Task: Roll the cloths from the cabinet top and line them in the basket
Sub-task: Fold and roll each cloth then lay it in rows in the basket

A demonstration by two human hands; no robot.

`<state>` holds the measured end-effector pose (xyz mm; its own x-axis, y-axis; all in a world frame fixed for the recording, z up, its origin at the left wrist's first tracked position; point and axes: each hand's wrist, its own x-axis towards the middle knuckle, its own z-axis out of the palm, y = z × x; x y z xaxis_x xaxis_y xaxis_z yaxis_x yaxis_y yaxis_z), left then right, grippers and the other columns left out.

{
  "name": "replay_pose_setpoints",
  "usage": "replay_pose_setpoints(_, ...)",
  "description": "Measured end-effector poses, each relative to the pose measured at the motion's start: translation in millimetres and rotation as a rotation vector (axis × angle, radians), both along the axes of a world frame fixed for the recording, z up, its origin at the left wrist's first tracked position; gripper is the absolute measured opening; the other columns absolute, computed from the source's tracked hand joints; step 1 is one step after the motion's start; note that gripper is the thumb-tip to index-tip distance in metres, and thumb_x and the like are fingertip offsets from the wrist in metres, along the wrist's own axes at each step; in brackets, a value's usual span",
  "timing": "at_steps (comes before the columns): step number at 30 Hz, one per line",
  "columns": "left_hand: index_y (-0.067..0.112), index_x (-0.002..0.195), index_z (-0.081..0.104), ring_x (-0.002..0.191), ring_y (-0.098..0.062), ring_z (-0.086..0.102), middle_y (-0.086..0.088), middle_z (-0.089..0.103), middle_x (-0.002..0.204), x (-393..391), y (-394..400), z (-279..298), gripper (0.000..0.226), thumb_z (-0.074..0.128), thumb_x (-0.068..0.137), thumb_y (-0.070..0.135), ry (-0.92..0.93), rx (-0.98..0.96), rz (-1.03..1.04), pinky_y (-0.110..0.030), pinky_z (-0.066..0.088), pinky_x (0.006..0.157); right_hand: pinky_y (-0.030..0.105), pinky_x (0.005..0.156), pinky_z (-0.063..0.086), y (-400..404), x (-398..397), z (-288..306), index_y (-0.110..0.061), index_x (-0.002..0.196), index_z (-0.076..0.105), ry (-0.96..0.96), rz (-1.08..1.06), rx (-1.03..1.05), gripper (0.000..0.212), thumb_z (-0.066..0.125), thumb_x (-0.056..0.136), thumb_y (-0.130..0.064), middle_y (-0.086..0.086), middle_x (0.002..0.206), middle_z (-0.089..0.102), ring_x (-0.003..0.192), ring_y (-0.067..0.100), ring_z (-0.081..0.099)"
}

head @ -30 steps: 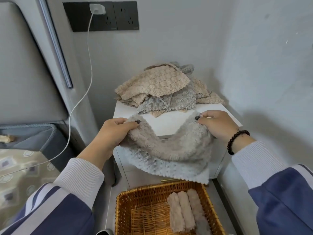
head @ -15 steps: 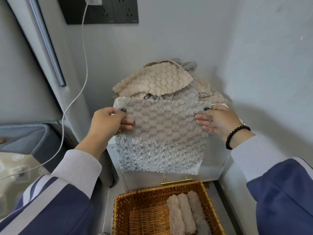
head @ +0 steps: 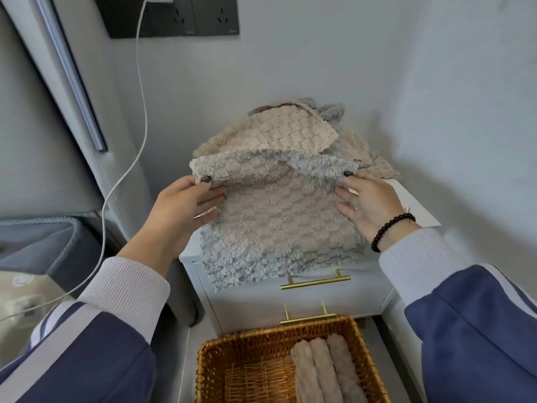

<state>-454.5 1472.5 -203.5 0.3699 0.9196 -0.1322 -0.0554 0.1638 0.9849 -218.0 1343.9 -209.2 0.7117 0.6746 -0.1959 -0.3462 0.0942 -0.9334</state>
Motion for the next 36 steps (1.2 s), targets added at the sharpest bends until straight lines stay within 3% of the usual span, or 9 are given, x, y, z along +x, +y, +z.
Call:
replay_pose_setpoints(5,0.011,0.092,0.059,0.105,-0.017,0.067,-0.008,0.071,0.109,6.9,10.5,5.0,0.01,0.05,0.094,0.007,-0.159,-0.018,0.02,-0.04,0.051,0.094,0.038,0.106,0.042,13.8,6.4,0.0,-0.01,0.121,0.046,0.116,-0.039,0.149,0.027,0.052,0.096,-0.003,0.009,0.122,0.058,0.122,0.022,0.054)
replay_pose_setpoints(8,0.009,0.088,0.062,0.095,-0.02,0.062,-0.005,0.066,0.092,8.3,9.7,9.3,0.015,0.047,0.09,0.014,-0.256,-0.025,0.047,-0.036,0.051,0.089,0.033,0.092,0.053,15.2,6.8,2.2,0.0,0.137,0.04,0.199,-0.036,0.228,0.046,0.051,0.097,-0.019,0.018,0.128,0.056,0.107,0.025,0.063)
replay_pose_setpoints(11,0.002,0.092,0.071,0.083,-0.019,0.062,-0.007,0.07,0.089,7.0,8.3,10.8,0.027,0.056,0.09,0.024,-0.173,-0.013,0.091,-0.038,0.053,0.083,0.036,0.081,0.057,12.7,7.6,3.9,-0.004,0.115,0.056,0.195,-0.061,0.159,0.032,0.055,0.095,-0.029,0.009,0.104,0.066,0.09,0.022,0.068)
replay_pose_setpoints(13,0.006,0.078,0.072,0.064,-0.017,0.062,-0.005,0.067,0.072,6.0,7.2,10.0,0.013,0.071,0.082,0.018,-0.072,-0.008,0.148,-0.035,0.055,0.065,0.034,0.074,0.058,10.7,8.0,3.1,-0.007,0.098,0.06,0.153,-0.101,0.06,0.016,0.063,0.09,-0.021,0.004,0.09,0.065,0.08,0.018,0.065)
replay_pose_setpoints(15,0.006,0.082,0.071,0.046,-0.013,0.051,-0.002,0.06,0.058,3.4,5.0,6.9,0.008,0.075,0.078,0.012,0.03,-0.007,0.162,-0.025,0.046,0.05,0.027,0.06,0.056,7.2,7.0,1.4,-0.01,0.089,0.062,0.09,-0.088,-0.065,0.004,0.066,0.087,-0.009,0.003,0.083,0.062,0.068,0.012,0.055)
replay_pose_setpoints(24,0.014,0.1,0.069,0.057,-0.015,0.056,-0.01,0.065,0.086,-16.0,2.4,0.4,0.032,0.063,0.082,-0.012,0.29,-0.009,0.0,-0.018,0.052,0.045,0.019,0.041,0.051,-16.0,6.2,-2.4,-0.011,0.097,0.067,-0.189,0.073,-0.31,0.028,0.056,0.085,0.013,0.01,0.089,0.059,0.062,0.015,0.056)
replay_pose_setpoints(28,0.022,0.103,0.069,0.062,-0.024,0.061,-0.017,0.067,0.104,-24.2,-2.0,-6.1,0.043,0.065,0.08,-0.013,0.514,0.064,-0.169,-0.022,0.053,0.044,0.023,0.052,0.045,-24.4,7.1,-13.7,-0.022,0.081,0.074,-0.405,0.203,-0.481,0.037,0.057,0.083,0.01,0.013,0.086,0.067,0.054,0.014,0.04)
replay_pose_setpoints(33,0.021,0.106,0.069,0.056,-0.017,0.062,-0.014,0.065,0.109,-24.6,-7.1,-12.9,0.036,0.066,0.083,-0.007,0.654,0.161,-0.257,-0.019,0.049,0.043,0.012,0.035,0.032,-29.7,-0.2,-12.2,-0.016,0.097,0.074,-0.63,0.259,-0.561,0.028,0.06,0.085,0.005,-0.01,0.064,0.056,0.027,0.002,0.035)
replay_pose_setpoints(36,0.022,0.11,0.067,0.046,-0.013,0.059,-0.014,0.064,0.112,-24.3,-4.9,-13.7,0.038,0.067,0.083,-0.006,0.669,0.191,-0.263,-0.019,0.049,0.043,0.009,0.038,0.039,-25.6,-2.8,-13.2,-0.014,0.113,0.069,-0.69,0.332,-0.585,0.035,0.053,0.089,0.007,-0.003,0.096,0.059,0.031,-0.004,0.044)
